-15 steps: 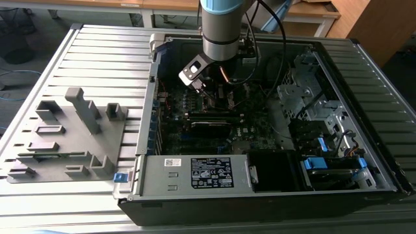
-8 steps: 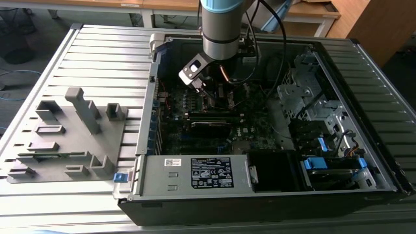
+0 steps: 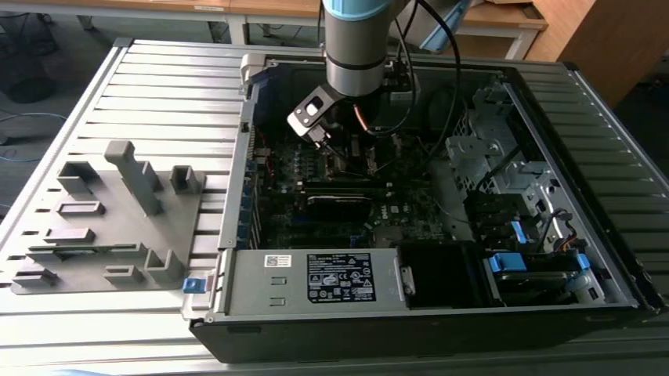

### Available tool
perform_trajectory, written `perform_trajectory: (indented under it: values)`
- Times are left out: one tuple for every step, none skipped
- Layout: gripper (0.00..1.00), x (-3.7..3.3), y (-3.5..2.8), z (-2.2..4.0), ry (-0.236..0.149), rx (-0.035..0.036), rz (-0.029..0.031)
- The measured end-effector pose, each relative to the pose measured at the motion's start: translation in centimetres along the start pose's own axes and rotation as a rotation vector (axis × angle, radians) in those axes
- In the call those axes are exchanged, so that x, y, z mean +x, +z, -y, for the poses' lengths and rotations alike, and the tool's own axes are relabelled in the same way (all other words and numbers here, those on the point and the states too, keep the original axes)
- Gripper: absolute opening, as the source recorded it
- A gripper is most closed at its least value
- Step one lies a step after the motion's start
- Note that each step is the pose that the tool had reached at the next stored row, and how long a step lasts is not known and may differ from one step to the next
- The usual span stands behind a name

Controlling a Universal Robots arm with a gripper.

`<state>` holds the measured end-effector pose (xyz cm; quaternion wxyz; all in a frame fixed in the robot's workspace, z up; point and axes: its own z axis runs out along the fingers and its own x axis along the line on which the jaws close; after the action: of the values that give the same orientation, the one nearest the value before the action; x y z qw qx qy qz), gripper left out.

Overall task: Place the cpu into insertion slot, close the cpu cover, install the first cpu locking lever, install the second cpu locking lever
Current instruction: 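Place the cpu into insertion slot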

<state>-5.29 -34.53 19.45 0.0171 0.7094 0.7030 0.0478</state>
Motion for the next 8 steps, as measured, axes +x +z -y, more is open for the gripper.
perform_trajectory:
  values:
    - [0.54,0.00,0.01,0.00,0.000,0.0000,0.0000]
    - [0.54,0.00,0.01,-0.03,0.000,0.0001,0.0000]
    - [0.54,0.00,0.02,-0.05,0.000,0.0000,0.0000]
    - [0.54,0.00,0.03,-0.06,0.000,-0.0001,-0.0001]
    - [0.54,0.00,0.03,-0.07,0.000,-0.0001,-0.0001]
    - [0.54,0.00,0.04,-0.07,0.000,-0.0001,-0.0001]
    - [0.54,0.00,0.07,-0.07,0.000,-0.0001,-0.0003]
    - [0.54,0.00,0.12,-0.07,0.000,-0.0001,-0.0003]
